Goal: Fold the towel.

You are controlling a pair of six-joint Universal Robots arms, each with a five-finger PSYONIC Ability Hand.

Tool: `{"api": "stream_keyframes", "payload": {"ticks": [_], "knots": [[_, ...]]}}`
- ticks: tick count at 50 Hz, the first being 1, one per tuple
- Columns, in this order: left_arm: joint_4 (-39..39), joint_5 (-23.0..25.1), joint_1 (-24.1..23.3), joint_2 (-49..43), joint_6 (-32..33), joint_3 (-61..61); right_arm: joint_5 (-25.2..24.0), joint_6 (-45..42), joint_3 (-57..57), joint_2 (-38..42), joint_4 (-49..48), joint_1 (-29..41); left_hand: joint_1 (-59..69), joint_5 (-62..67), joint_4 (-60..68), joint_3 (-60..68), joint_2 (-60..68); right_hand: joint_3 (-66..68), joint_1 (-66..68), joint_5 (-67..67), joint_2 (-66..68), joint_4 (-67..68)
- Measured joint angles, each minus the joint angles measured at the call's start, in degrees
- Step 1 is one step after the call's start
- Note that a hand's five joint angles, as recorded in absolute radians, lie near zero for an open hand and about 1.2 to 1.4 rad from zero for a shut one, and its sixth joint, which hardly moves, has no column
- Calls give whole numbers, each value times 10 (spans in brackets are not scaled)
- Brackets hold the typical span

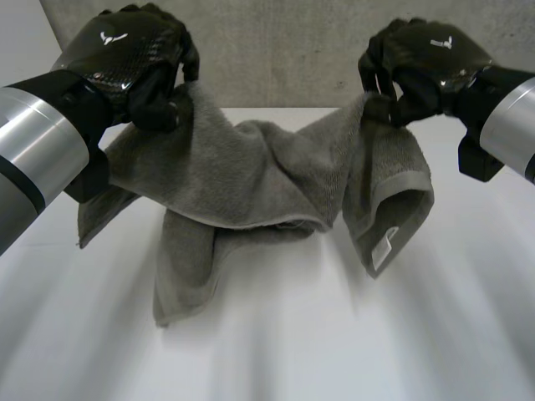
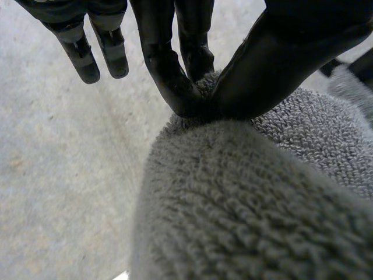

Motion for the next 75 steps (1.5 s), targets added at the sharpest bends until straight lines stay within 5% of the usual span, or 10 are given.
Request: {"api": "stream_keyframes", "payload": {"ticks": [11, 18, 29, 39, 49, 57, 59, 66, 69, 75], "knots": [[6, 47, 48, -157, 0, 17, -2, -83, -37, 139, -1, -17, 0, 0, 0, 0, 0, 0, 0, 0, 0, 0], [59, 16, 47, -269, -5, 143, 3, -105, -138, 215, -120, -6, 0, 0, 0, 0, 0, 0, 1, 0, 0, 0], [249, -16, 49, -131, -39, 150, 4, 57, -124, 87, -309, -8, 0, 0, 0, 0, 0, 0, 1, 1, 0, 0], [233, 29, 54, -88, -47, 40, -53, 68, -17, 53, -234, -19, 0, 3, 0, 0, 1, 0, 1, 1, 5, 0], [202, 42, 60, -96, -28, -108, -102, -50, 68, 96, -142, -38, 0, 3, 0, 0, 2, 0, 1, 1, 5, 0], [201, 41, 61, -105, 16, -164, -98, -130, 28, 159, -100, -63, 0, 3, 0, 0, 2, 0, 2, 1, 4, 0], [202, 40, 60, -110, 21, -163, -94, -134, 7, 176, -97, -65, -42, -37, 0, 0, -48, 0, -21, -31, -34, 0], [197, 31, 54, -178, 26, -126, -23, -138, -73, 258, -94, -66, -561, -602, 0, 0, -597, 0, -404, -438, -401, 0], [187, 23, 54, -212, 25, -108, 25, -139, -85, 278, -95, -63, -585, -638, 0, 0, -642, 0, -541, -600, -536, 0], [175, 6, 59, -237, 25, -98, 82, -138, -70, 275, -94, -63, -585, -638, 0, 0, -642, 0, -679, -619, -706, 0]]}}
